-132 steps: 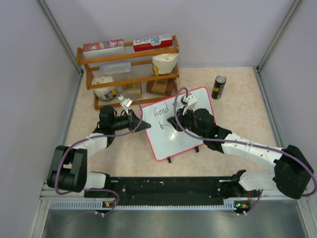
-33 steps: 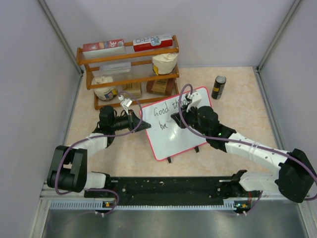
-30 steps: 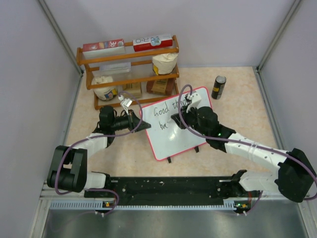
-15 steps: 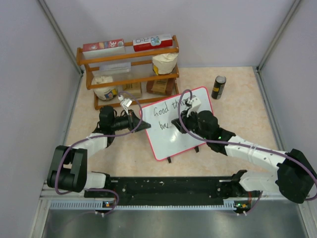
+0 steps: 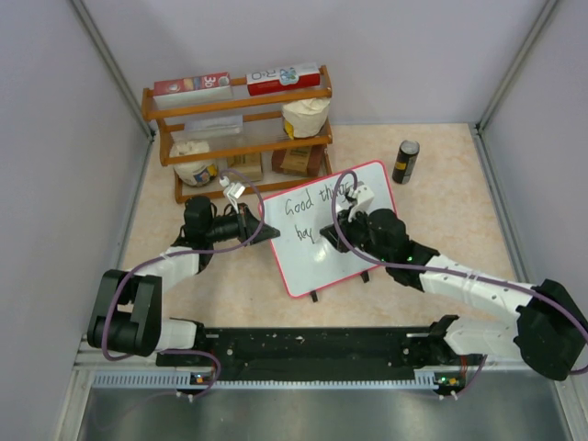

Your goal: Write a sentence on the whiteboard

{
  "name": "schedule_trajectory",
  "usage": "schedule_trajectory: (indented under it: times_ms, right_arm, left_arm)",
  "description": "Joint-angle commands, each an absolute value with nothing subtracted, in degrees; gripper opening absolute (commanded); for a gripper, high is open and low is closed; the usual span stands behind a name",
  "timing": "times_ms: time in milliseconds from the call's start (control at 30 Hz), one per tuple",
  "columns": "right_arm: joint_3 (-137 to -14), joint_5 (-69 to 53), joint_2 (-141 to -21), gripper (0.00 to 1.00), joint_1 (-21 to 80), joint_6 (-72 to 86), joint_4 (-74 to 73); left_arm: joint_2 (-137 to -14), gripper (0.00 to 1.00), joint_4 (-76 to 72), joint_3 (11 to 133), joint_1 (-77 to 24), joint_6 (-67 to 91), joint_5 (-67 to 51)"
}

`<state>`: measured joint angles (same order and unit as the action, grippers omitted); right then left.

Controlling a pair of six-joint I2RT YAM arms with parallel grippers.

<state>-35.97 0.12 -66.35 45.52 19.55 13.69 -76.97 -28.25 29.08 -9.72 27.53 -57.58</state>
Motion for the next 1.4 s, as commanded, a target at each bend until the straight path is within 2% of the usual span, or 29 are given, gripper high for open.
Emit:
schedule_trajectory:
  times_ms: [0,333,733,1367]
  right_arm:
    - [-34.9,1.7,-64.8,0.0,45.0,18.5,11.9]
    - [-41.1,1.2,-62.8,0.0,45.0,18.8,11.9]
    - [-47.1,3.2,-68.7,0.0,44.9,18.9,13.9]
    - [-44.0,3.7,-68.6,0.0,44.8,18.1,13.4]
  left_arm:
    - [-78.0,0.0,-22.9,26.0,-11.8,13.9,-56.5]
    - [-78.1,0.0,-22.9,26.1,-11.8,13.9,-56.5]
    - [-78.0,0.0,-22.9,26.0,-11.9,13.9,-56.4]
    - [-78.1,0.0,-22.9,26.0,-11.8,13.9,-56.5]
